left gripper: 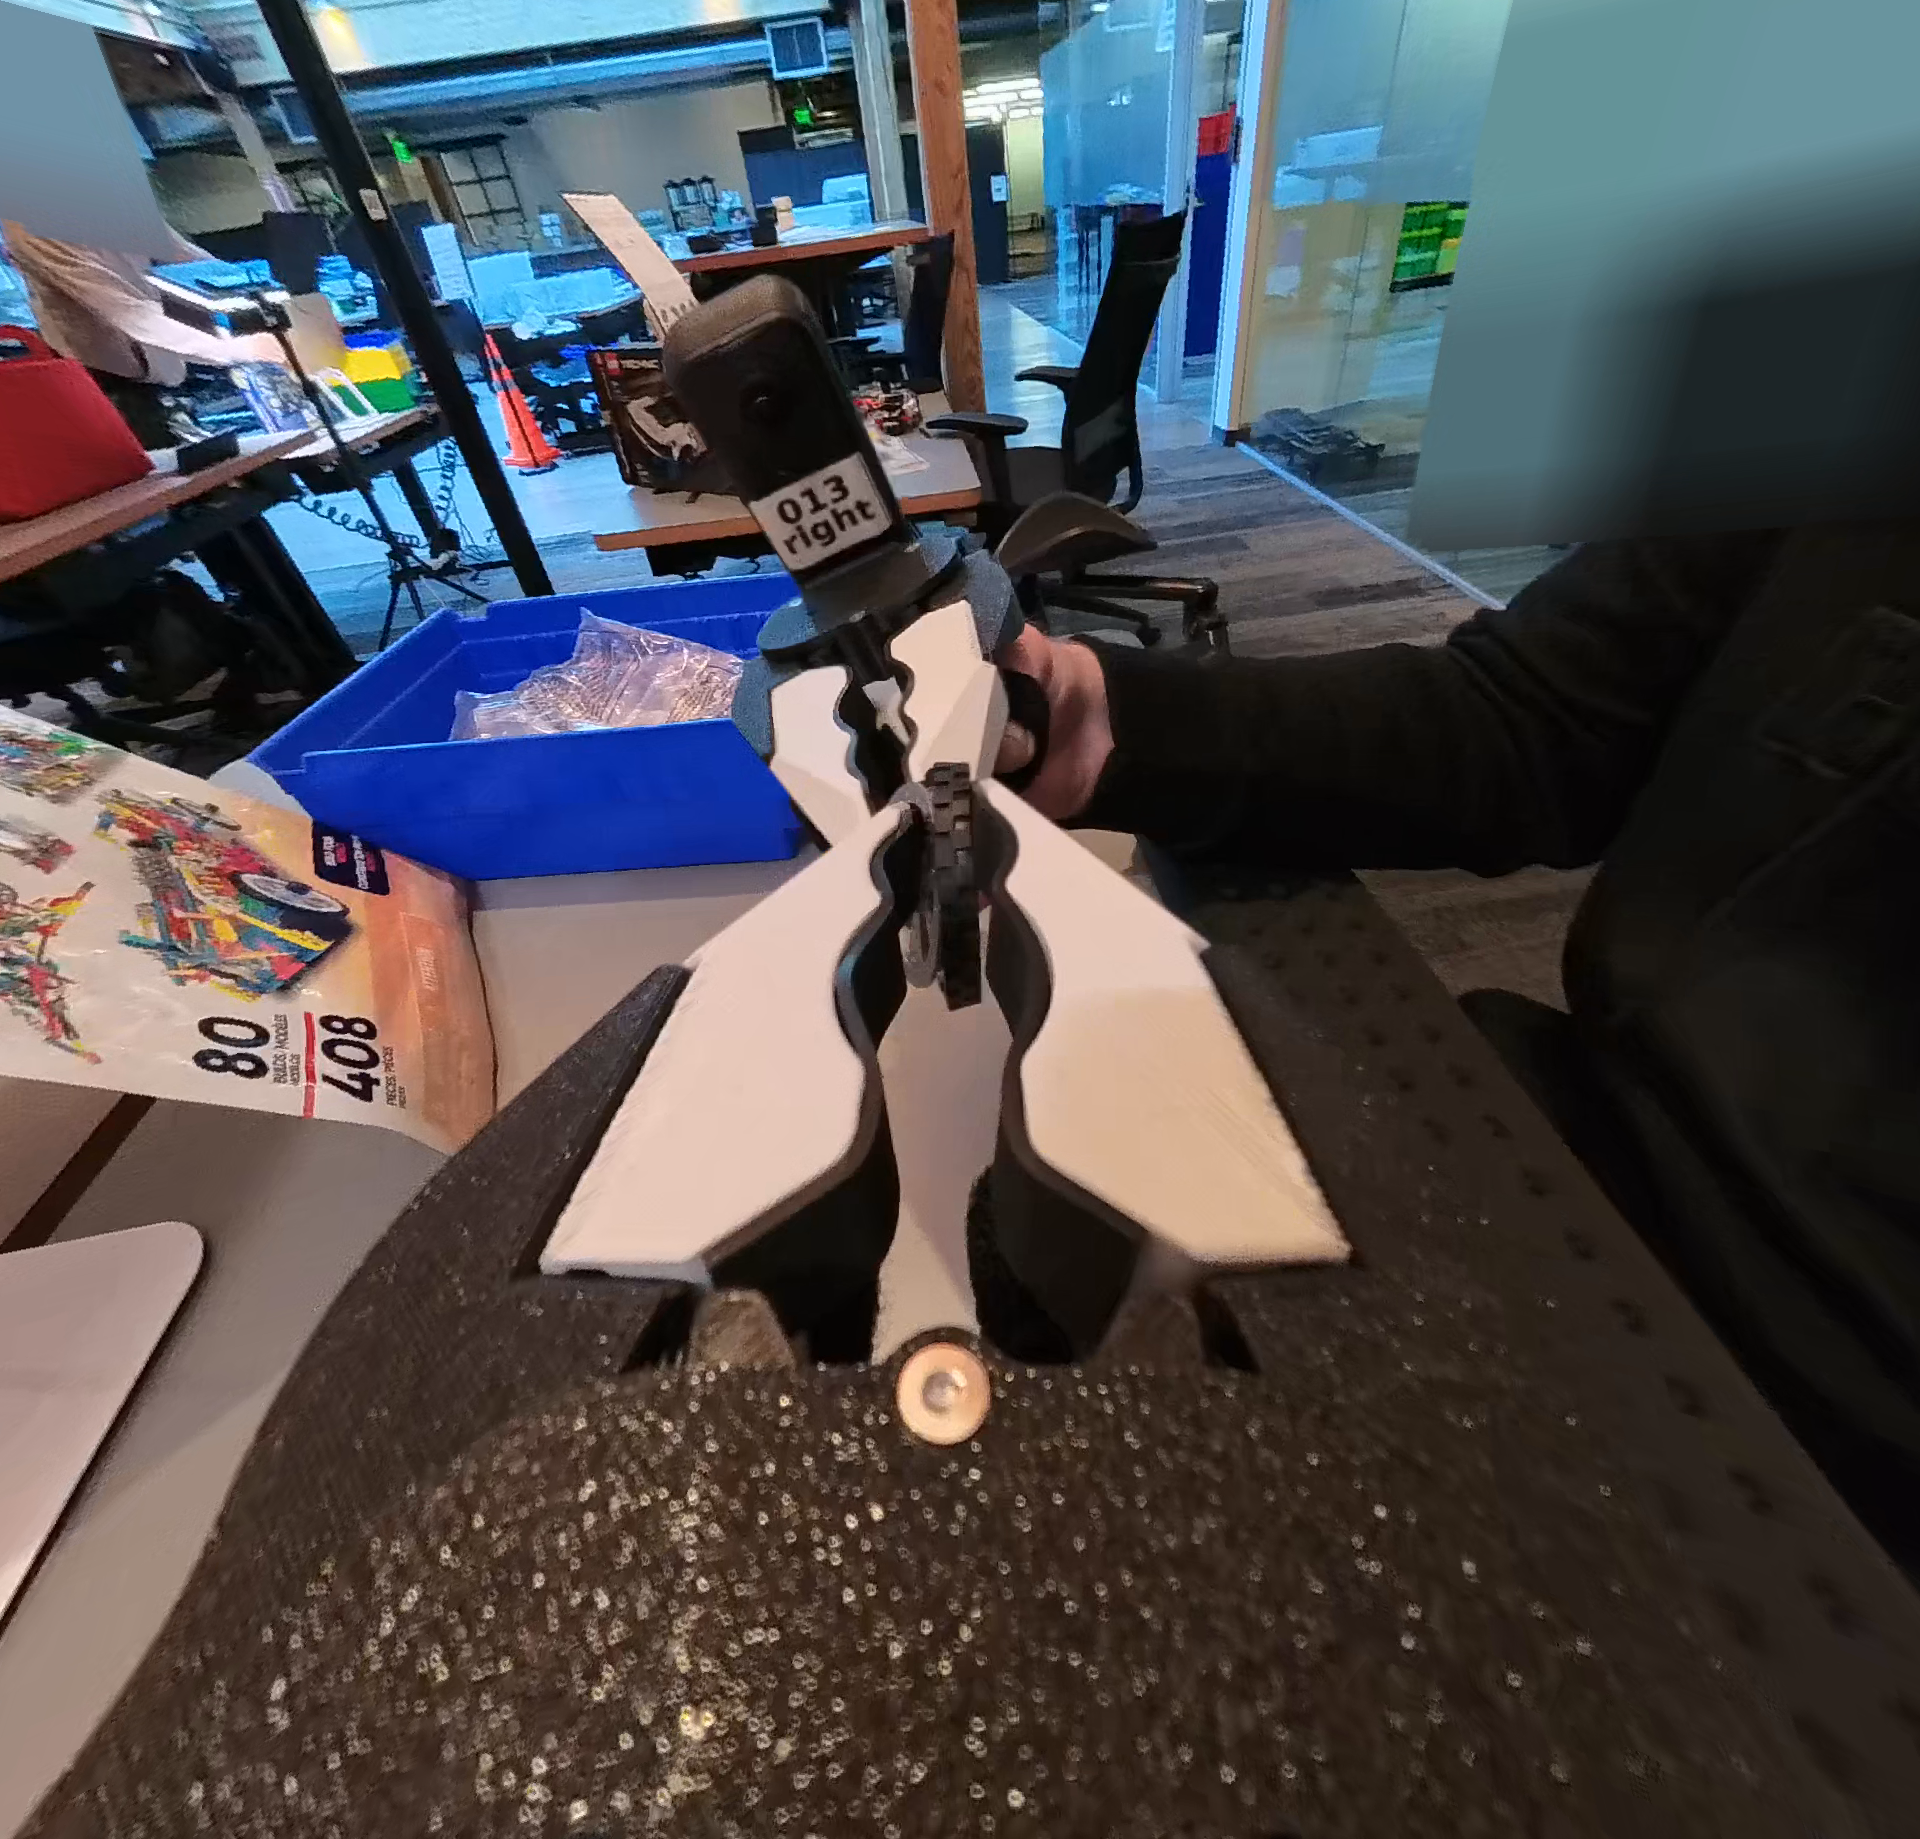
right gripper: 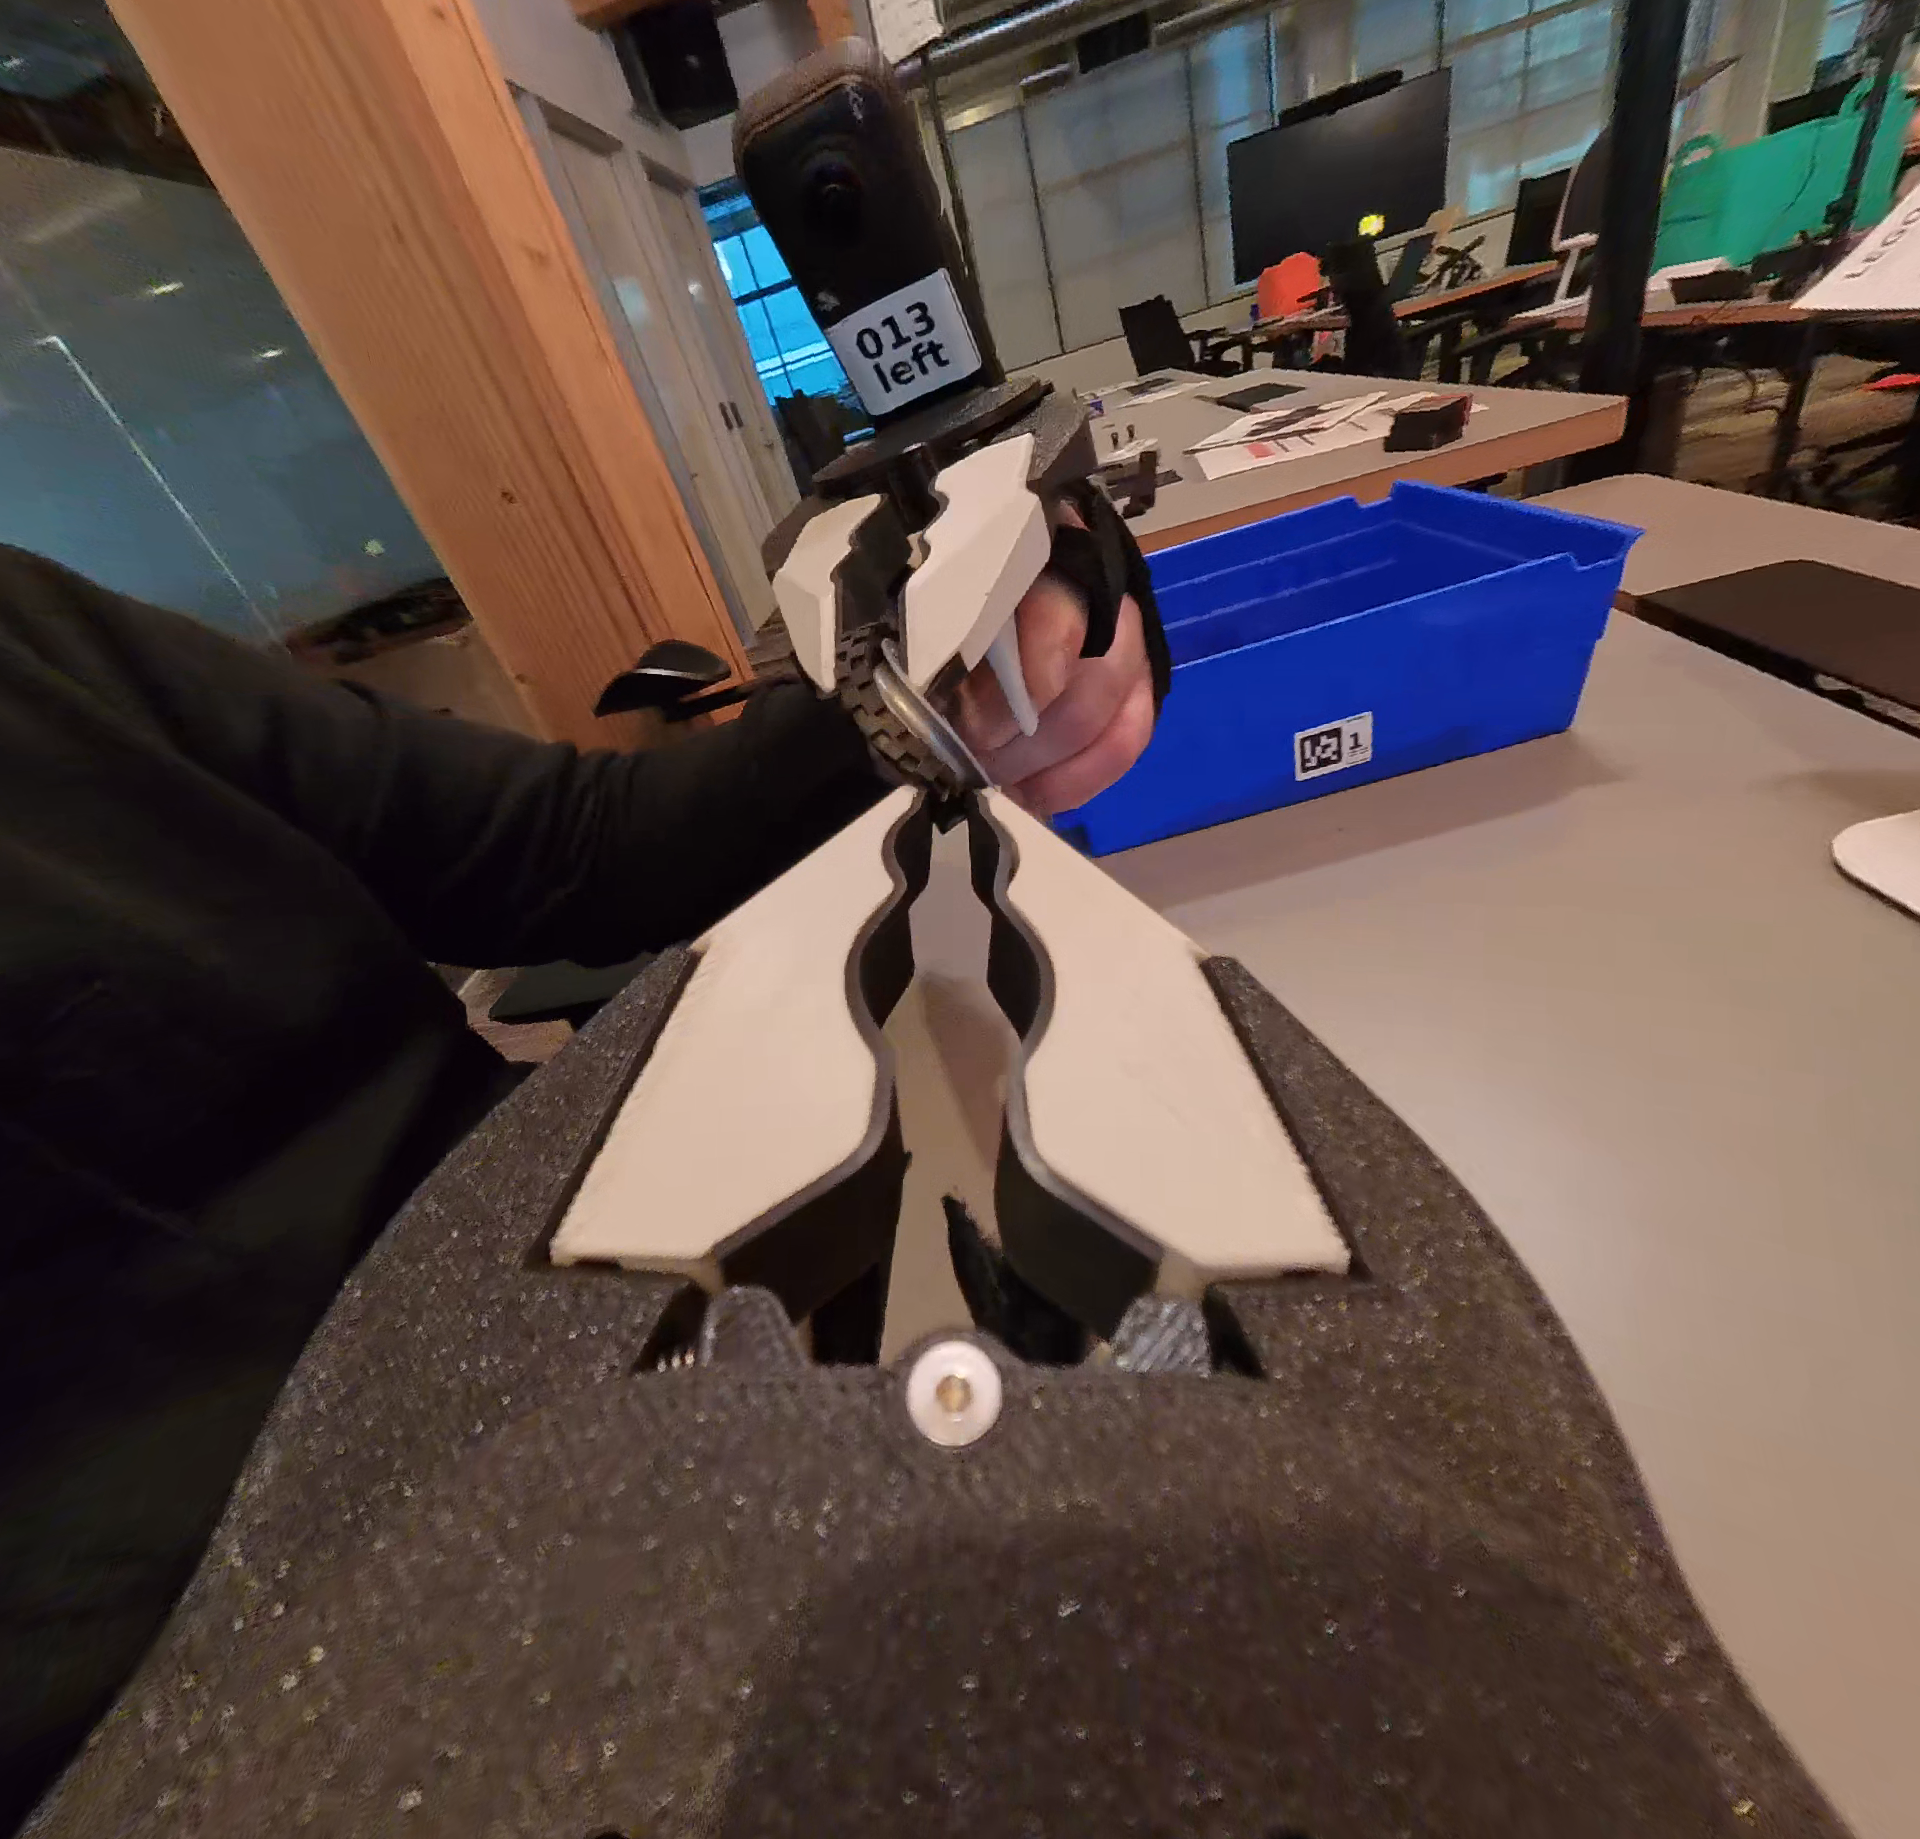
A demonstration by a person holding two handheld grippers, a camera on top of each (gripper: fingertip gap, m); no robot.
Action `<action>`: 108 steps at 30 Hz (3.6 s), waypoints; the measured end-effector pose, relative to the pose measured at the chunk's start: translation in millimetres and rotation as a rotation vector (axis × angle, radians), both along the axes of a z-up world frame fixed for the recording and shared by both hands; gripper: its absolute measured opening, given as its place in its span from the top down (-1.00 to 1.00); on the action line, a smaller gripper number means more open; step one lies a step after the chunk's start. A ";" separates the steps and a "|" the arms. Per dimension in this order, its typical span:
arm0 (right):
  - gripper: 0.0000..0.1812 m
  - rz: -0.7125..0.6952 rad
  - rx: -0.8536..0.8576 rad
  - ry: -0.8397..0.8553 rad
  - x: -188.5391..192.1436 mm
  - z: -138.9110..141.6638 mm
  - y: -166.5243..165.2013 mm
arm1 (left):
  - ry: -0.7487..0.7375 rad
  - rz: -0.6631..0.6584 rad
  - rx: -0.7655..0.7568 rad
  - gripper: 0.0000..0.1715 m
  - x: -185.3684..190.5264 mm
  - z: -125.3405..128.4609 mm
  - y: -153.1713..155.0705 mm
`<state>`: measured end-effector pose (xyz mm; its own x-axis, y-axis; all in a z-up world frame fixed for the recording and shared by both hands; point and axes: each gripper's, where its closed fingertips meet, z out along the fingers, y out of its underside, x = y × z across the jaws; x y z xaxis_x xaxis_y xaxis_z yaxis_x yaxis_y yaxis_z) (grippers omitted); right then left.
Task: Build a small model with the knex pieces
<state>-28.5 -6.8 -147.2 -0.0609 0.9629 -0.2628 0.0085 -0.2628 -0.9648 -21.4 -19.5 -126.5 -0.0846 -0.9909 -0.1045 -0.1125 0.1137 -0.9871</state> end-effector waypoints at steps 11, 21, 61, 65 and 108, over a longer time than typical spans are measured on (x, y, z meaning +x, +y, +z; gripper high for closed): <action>0.94 0.122 0.073 -0.033 -6.9 -8.7 -22.1 | 0.023 -0.147 -0.055 0.96 -7.0 -6.2 -18.6; 0.94 0.001 0.133 -0.070 -4.9 -14.4 -4.2 | -0.019 -0.113 -0.124 0.94 -6.4 -11.8 -3.2; 0.94 -0.403 0.580 -0.742 -2.8 -106.8 60.3 | 0.415 0.258 0.166 0.95 -3.0 -107.7 55.5; 0.94 -0.264 0.510 -0.716 -3.6 -115.2 44.4 | 0.370 0.141 0.027 0.95 -2.9 -112.6 42.2; 0.87 -0.317 0.600 -0.960 0.2 -148.8 58.8 | 0.524 0.220 0.276 0.86 3.0 -145.7 51.2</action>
